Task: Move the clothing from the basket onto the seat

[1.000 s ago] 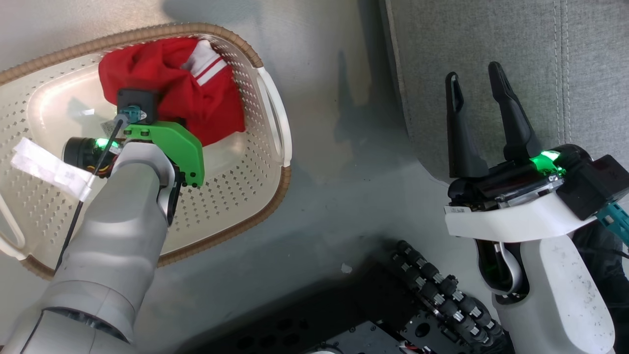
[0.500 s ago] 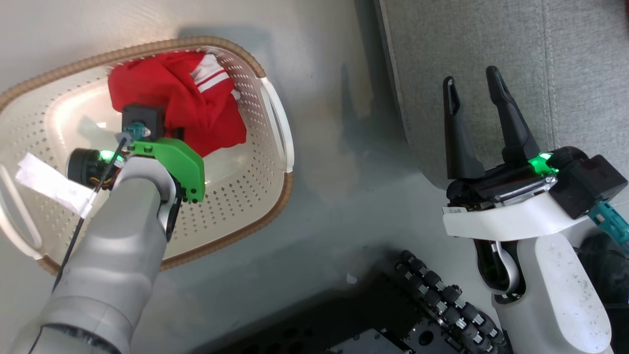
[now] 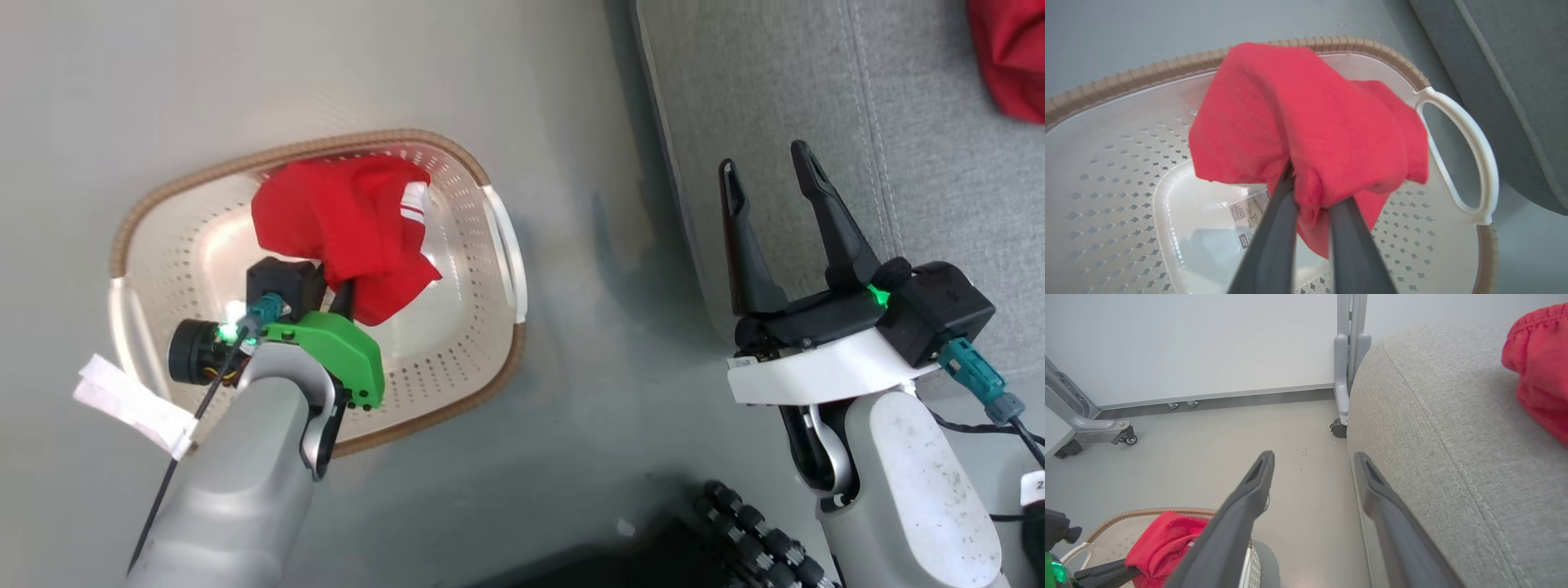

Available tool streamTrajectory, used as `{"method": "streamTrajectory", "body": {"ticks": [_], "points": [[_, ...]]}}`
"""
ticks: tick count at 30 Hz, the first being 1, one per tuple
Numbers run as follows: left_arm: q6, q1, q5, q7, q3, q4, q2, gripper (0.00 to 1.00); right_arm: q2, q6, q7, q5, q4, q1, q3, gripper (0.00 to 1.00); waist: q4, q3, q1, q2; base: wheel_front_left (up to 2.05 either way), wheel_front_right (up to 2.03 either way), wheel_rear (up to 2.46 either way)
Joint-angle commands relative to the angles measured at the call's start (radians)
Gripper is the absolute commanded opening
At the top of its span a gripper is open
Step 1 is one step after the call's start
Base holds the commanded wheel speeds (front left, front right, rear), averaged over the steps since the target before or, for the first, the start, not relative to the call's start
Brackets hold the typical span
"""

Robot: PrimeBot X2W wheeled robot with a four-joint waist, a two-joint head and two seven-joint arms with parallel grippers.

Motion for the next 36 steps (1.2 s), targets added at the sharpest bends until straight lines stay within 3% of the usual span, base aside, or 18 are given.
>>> {"method": "streamTrajectory", "body": {"ticks": [1,23,36], "points": [[-0.003,0.030,0.014,-0.005,0.014,-0.026,-0.004,0.00,-0.003,0.000,0.007,-0.006,0.006,0.022,-0.006,1.00,0.075,-0.104,0.0000,0.0000,0.00,0.00,0.00],[-0.015,0.321,0.242,-0.005,0.311,-0.629,-0.056,0.00,-0.011,0.000,0.120,-0.050,-0.063,0.139,-0.074,1.00,0.204,-0.359,0.0000,0.0000,0.00,0.00,0.00],[-0.052,0.425,0.327,-0.005,0.379,-0.927,-0.085,0.00,-0.018,0.000,0.177,-0.053,-0.109,0.211,-0.077,1.00,0.225,-0.490,0.0000,0.0000,0.00,0.00,0.00]]}}
